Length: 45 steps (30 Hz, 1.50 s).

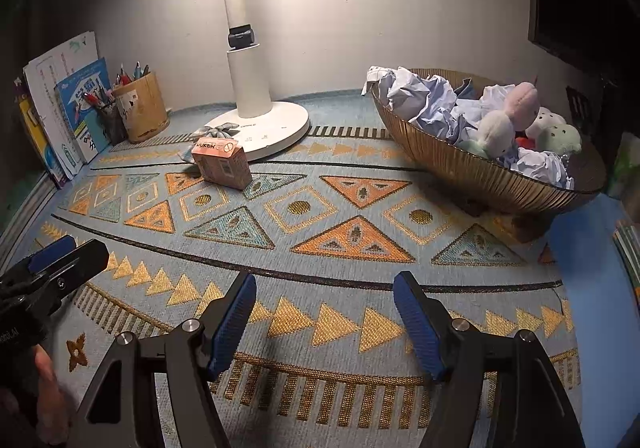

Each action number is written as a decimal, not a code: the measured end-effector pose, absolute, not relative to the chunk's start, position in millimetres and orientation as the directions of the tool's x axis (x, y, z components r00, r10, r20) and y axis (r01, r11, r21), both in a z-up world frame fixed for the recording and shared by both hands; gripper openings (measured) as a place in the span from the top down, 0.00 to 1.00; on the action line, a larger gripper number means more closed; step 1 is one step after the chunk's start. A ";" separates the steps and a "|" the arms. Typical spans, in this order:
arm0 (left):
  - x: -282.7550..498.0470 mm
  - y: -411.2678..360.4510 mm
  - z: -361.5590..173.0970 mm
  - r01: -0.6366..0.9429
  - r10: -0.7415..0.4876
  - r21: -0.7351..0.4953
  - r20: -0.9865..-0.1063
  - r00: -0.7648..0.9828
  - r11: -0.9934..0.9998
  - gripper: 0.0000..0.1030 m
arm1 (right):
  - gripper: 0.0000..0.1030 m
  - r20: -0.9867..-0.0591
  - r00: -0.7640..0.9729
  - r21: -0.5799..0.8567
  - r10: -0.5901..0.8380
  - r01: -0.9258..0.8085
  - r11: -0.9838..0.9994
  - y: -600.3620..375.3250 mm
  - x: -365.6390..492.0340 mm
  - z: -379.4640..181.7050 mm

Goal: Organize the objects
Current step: 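Withdraw both tools from the bowl back toward the rug, then grasp the plaid fabric bow with the left tool while the right tool grasps the pink snack box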

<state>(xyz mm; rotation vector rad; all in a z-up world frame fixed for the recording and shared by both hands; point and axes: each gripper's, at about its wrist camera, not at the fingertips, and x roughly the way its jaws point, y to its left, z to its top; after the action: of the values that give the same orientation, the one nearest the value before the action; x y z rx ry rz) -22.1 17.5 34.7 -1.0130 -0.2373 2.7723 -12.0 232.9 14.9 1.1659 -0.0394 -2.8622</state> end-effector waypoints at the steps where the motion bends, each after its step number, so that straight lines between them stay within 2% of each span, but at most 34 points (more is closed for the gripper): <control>1: -22.0 17.4 34.8 -0.115 0.224 -0.211 -0.621 -0.751 -0.971 0.01 | 0.32 -0.698 -0.714 0.040 -0.054 0.037 -0.999 232.7 -12.1 14.8; 7: -21.8 15.0 34.5 -0.110 0.228 -0.223 -0.620 -0.751 -0.968 0.01 | 0.32 -0.693 -0.720 0.018 -0.044 0.044 -0.999 228.6 -10.6 15.3; 11: -25.8 9.5 35.4 -0.098 0.235 -0.244 -0.633 -0.738 -0.965 0.01 | 0.33 -0.701 -0.704 0.053 -0.117 0.112 -0.992 224.5 -14.9 17.8; 12: -29.7 8.1 36.1 -0.089 0.225 -0.235 -0.654 -0.722 -0.968 0.01 | 0.36 -0.716 -0.681 0.080 -0.154 0.139 -0.987 223.1 -20.3 17.6; 13: -34.0 6.8 38.4 -0.083 0.208 -0.213 -0.674 -0.709 -0.973 0.02 | 0.43 -0.733 -0.651 0.115 -0.197 0.166 -0.979 221.1 -28.3 17.5; 15: -40.5 0.9 49.6 -0.081 0.168 -0.160 -0.671 -0.722 -0.984 0.02 | 0.45 -0.744 -0.623 0.149 -0.242 0.198 -0.969 215.2 -47.5 22.7; 17: -49.0 -7.7 60.5 -0.087 0.142 -0.117 -0.649 -0.748 -0.989 0.02 | 0.45 -0.734 -0.629 0.127 -0.254 0.240 -0.962 204.0 -69.3 30.7; 19: -63.9 -16.5 62.9 -0.080 0.119 -0.089 -0.662 -0.740 -0.993 0.02 | 0.45 -0.727 -0.630 0.096 -0.271 0.298 -0.950 189.1 -92.1 34.5; 25: -98.0 -36.1 56.5 -0.075 0.146 -0.132 -0.690 -0.709 -0.988 0.02 | 0.45 -0.731 -0.627 -0.025 -0.269 0.419 -0.908 146.1 -140.2 29.8; 29: -115.6 -33.2 55.8 -0.087 0.128 -0.094 -0.697 -0.705 -0.992 0.02 | 0.45 -0.751 -0.607 -0.062 -0.261 0.458 -0.887 133.5 -160.4 21.2; 30: -119.1 -31.8 56.0 -0.091 0.125 -0.086 -0.697 -0.706 -0.992 0.02 | 0.46 -0.760 -0.589 -0.043 -0.274 0.467 -0.883 134.4 -163.3 19.4; 31: -122.7 -30.7 56.2 -0.099 0.128 -0.082 -0.697 -0.705 -0.992 0.02 | 0.59 -0.768 -0.567 -0.007 -0.298 0.473 -0.881 136.4 -164.3 18.1; 32: -126.2 -29.5 56.2 -0.108 0.135 -0.082 -0.698 -0.703 -0.991 0.02 | 0.71 -0.772 -0.547 0.037 -0.323 0.469 -0.882 140.1 -164.5 17.5; 35: -135.7 -26.1 54.7 -0.131 0.170 -0.110 -0.709 -0.685 -0.985 0.02 | 0.80 -0.767 -0.508 0.201 -0.393 0.392 -0.898 160.3 -161.5 16.8; 39: -140.8 -20.3 49.5 -0.144 0.212 -0.156 -0.714 -0.667 -0.977 0.02 | 0.81 -0.753 -0.511 0.384 -0.415 0.171 -0.907 205.6 -150.0 11.3; 45: -139.3 -11.3 40.8 -0.161 0.225 -0.158 -0.724 -0.652 -0.974 0.02 | 0.75 -0.770 -0.570 0.297 -0.286 0.075 -0.952 229.6 -124.8 19.3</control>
<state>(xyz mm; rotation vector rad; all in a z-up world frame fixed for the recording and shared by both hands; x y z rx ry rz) -139.3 -11.3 40.8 -1.1888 -0.1170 2.6738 -124.8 229.6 19.3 1.3343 -0.3436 -2.5923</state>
